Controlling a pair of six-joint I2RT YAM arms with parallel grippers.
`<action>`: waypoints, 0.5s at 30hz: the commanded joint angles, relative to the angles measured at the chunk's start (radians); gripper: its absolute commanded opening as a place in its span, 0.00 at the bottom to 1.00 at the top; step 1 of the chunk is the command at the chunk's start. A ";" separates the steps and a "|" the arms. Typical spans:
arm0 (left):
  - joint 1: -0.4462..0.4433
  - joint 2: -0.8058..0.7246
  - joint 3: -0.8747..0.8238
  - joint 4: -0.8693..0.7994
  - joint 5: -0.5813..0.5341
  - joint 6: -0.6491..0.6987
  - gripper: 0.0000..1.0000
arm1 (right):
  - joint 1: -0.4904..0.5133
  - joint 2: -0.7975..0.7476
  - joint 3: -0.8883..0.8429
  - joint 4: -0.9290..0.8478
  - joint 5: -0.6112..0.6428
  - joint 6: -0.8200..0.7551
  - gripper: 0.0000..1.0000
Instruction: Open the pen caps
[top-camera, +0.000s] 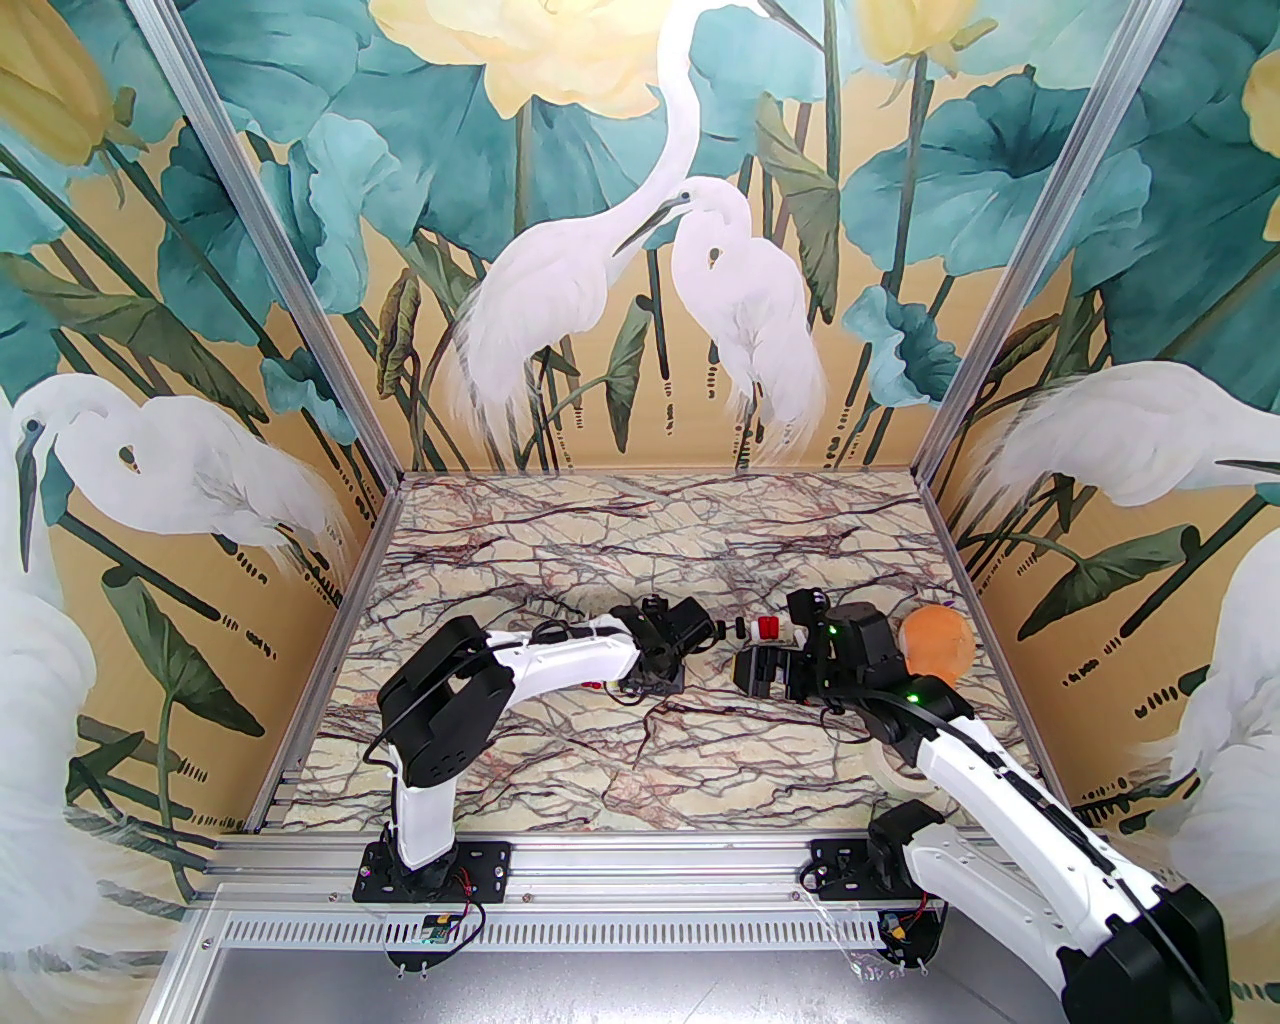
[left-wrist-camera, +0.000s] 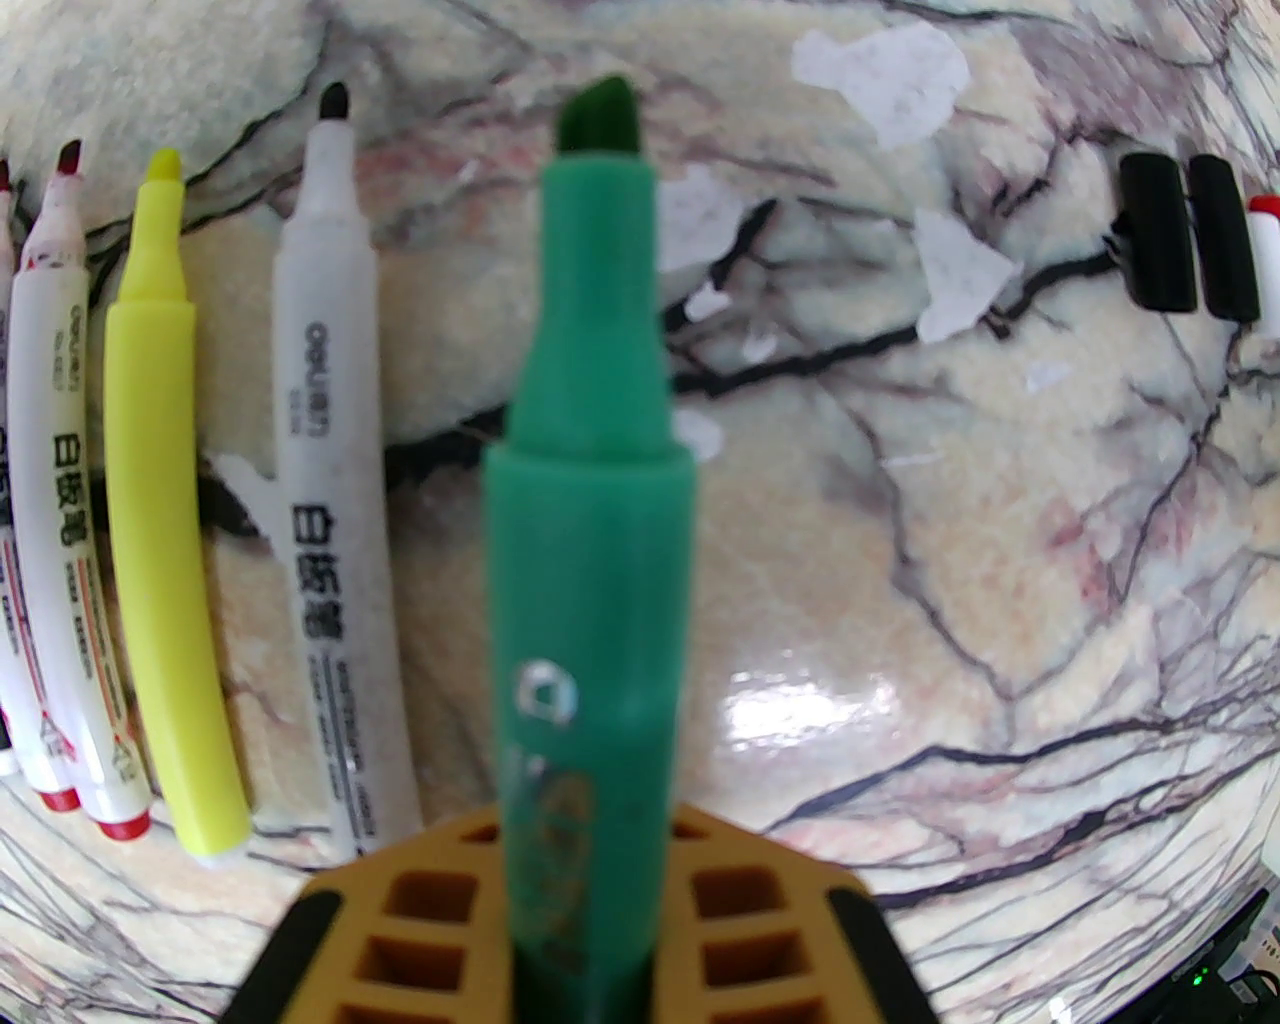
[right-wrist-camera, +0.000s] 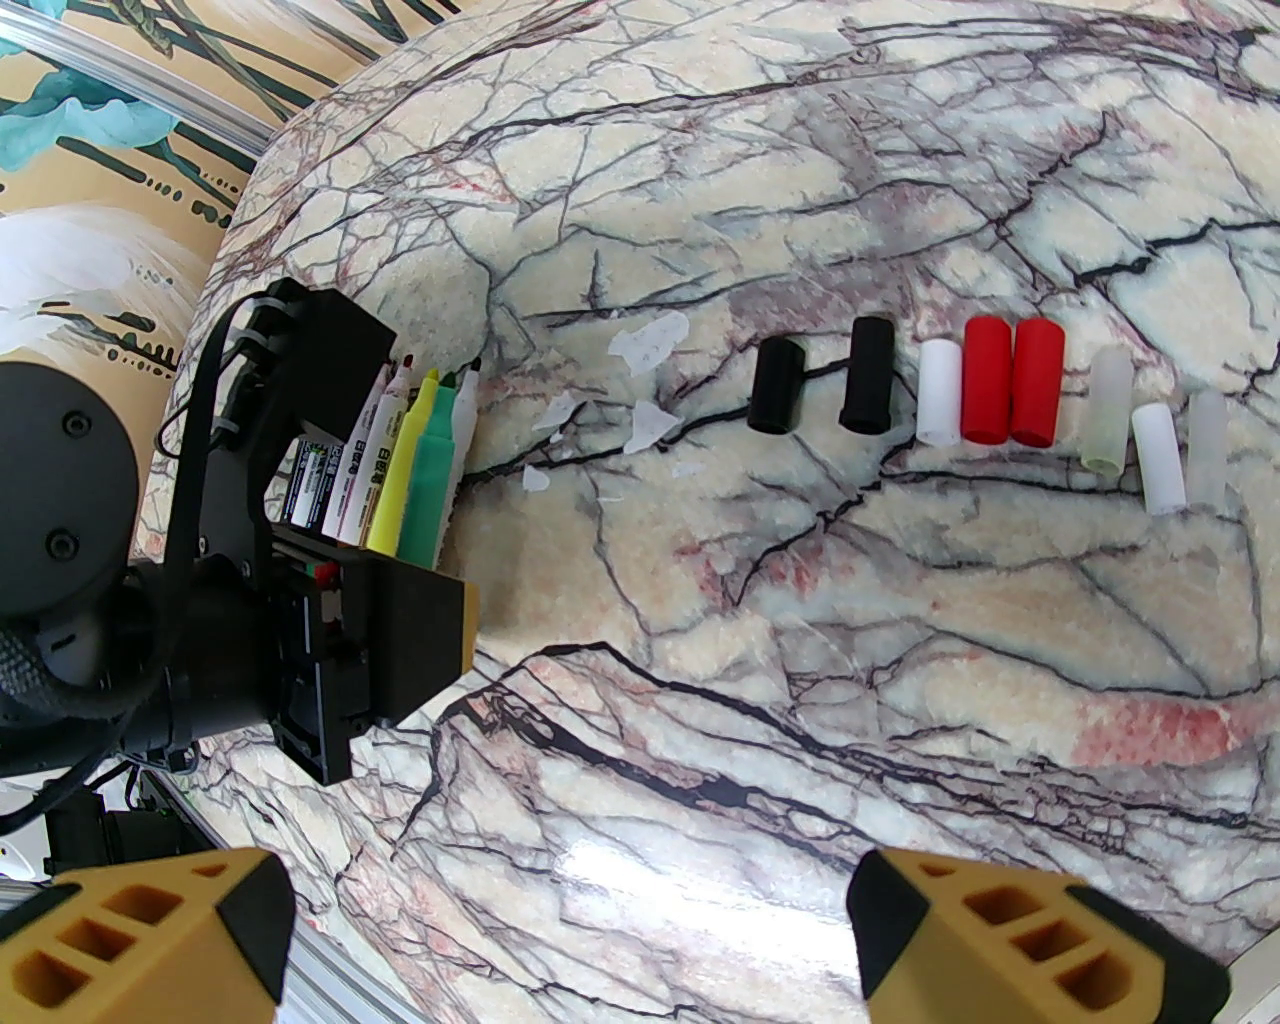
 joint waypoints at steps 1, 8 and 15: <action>-0.007 0.031 0.034 -0.048 -0.034 -0.024 0.21 | 0.006 -0.012 -0.017 0.008 0.006 0.021 0.99; -0.012 0.051 0.057 -0.083 -0.050 -0.029 0.28 | 0.007 -0.020 -0.034 0.011 0.005 0.030 1.00; -0.013 0.043 0.069 -0.105 -0.065 -0.033 0.30 | 0.006 -0.023 -0.039 0.012 0.008 0.031 1.00</action>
